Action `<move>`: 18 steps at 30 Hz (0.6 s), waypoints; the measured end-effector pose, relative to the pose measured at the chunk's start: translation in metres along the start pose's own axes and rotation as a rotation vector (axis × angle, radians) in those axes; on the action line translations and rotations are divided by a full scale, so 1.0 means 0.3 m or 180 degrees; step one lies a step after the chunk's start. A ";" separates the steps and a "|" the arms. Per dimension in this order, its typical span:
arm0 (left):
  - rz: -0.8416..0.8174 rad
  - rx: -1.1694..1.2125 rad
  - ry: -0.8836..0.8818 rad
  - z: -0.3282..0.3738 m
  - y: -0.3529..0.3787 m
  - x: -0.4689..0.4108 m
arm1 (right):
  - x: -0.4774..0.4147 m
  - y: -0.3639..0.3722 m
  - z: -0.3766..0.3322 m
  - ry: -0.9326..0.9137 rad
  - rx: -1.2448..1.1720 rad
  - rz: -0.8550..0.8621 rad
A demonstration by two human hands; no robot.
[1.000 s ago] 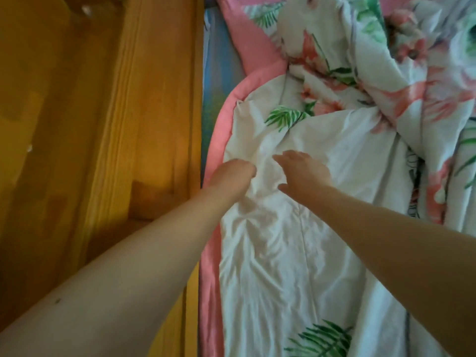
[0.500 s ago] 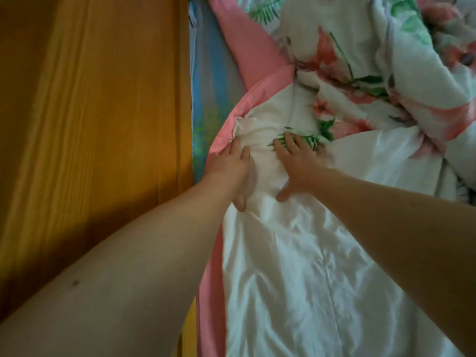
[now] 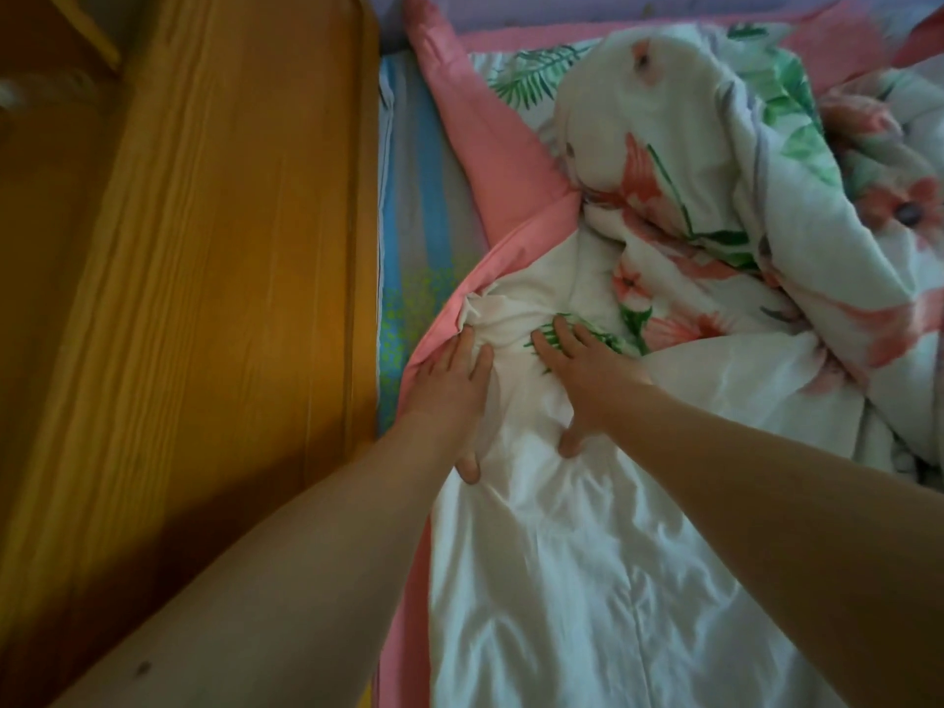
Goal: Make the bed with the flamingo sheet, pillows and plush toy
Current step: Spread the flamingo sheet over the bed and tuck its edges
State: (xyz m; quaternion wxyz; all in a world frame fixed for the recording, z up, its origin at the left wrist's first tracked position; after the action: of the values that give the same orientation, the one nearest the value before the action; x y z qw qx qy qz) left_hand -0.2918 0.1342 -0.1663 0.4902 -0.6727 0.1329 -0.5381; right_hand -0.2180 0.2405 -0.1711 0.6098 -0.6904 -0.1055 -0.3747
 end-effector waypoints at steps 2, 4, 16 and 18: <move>0.0019 0.0009 0.0057 0.000 0.001 -0.014 | -0.004 -0.018 0.005 0.0027 0.0090 0.0014; 0.0037 0.0004 0.0113 0.008 0.002 -0.012 | 0.000 -0.043 0.008 0.0064 0.0265 0.0004; 0.0003 0.0241 -0.0162 0.010 -0.019 0.004 | -0.026 -0.169 0.017 -0.0326 0.0814 0.0028; -0.0012 0.0234 -0.0240 0.014 -0.026 0.003 | -0.031 -0.168 0.021 -0.0424 0.0764 0.0128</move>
State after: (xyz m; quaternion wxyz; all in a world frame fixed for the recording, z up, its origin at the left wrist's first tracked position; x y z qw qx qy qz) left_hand -0.2906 0.1394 -0.1594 0.5182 -0.6742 0.0932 -0.5179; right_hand -0.2525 0.2609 -0.1384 0.6871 -0.6378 -0.1759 -0.3003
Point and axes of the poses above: each hand's wrist, its own x-axis away from the middle knuckle, its own y-axis out of the palm, z = x × y, the point moved 10 cm from there along -x, towards the middle knuckle, and after that the axes turned 4 degrees about x, right-handed, at the moved point
